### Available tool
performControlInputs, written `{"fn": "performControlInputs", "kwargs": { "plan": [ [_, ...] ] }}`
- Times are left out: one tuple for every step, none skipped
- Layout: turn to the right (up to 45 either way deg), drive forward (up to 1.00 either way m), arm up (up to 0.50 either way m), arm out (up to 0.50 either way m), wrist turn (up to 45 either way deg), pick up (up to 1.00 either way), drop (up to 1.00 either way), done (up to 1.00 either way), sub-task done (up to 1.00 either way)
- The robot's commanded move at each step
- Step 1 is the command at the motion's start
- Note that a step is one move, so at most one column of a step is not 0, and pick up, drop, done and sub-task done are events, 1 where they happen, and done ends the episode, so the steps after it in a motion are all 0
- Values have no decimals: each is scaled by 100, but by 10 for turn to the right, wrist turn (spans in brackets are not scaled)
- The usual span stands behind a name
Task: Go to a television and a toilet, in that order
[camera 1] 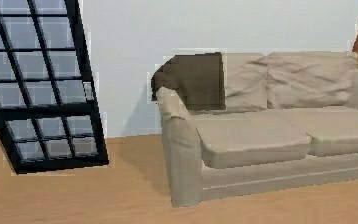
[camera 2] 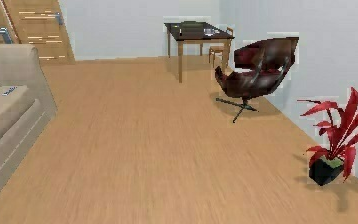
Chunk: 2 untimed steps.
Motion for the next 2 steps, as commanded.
{"fn": "performControlInputs", "kwargs": {
  "plan": [
    [-60, 0, 0, 0, 0, 0, 0, 0, 0],
    [0, 35, 0, 0, 0, 0, 0, 0, 0]
  ]
}}
